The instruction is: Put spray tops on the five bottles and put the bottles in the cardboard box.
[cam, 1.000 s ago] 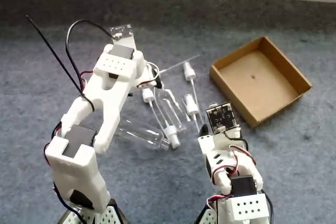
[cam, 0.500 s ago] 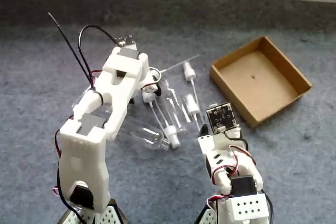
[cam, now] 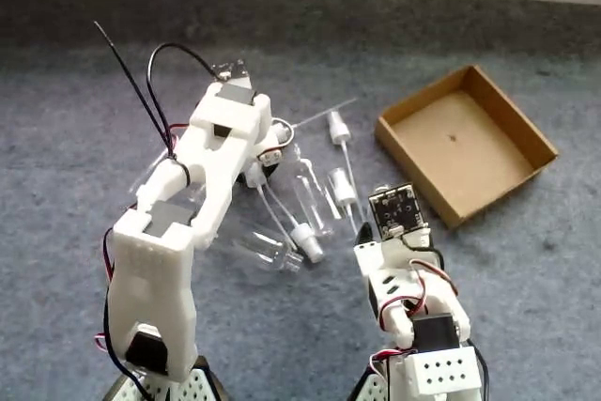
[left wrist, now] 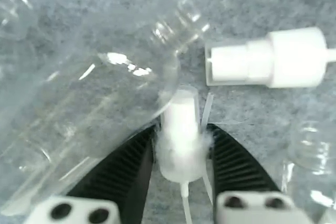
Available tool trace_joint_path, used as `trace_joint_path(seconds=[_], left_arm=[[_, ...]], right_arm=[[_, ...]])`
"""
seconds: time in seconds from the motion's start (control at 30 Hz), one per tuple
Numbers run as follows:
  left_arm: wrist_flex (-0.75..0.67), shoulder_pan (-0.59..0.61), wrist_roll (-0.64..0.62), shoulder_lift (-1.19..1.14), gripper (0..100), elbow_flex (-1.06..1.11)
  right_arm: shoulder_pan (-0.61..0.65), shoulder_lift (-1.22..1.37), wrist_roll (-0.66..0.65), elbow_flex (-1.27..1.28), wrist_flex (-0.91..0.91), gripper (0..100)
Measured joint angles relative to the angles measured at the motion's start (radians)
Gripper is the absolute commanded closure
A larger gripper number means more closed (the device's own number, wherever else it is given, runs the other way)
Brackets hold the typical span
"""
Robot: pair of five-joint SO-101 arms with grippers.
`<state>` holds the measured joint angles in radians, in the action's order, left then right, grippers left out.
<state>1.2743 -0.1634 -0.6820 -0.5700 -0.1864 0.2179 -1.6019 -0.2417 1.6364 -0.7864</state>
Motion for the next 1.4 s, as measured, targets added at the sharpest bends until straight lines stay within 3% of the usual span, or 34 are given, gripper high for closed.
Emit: trace_joint_path(seconds=[0.37,0.7,0.83,1.07,1.23,1.4], left_arm=[[0.215,0.003,0.0,0.015,94,-0.16],[0.252,-0.012,0.005,0.023,94,-0.272],[0.367,-0.014,0.126,0.068,94,-0.374],[0.476,-0.015,0.261,0.25,94,-0.419],[0.48,-0.015,0.351,0.497,94,-0.298],[0.486,-0.015,0.428,0.775,94,-0.144]], right_arm=[[0.0,0.0,0.0,0.0,0.0,77.4],[0.009,0.0,0.0,0.0,0.0,77.4],[0.074,0.011,0.0,0.0,0.0,77.4],[0.083,0.011,0.0,0.0,0.0,77.4],[0.109,0.011,0.0,0.0,0.0,77.4],[0.212,0.012,0.0,-0.058,0.0,77.4]])
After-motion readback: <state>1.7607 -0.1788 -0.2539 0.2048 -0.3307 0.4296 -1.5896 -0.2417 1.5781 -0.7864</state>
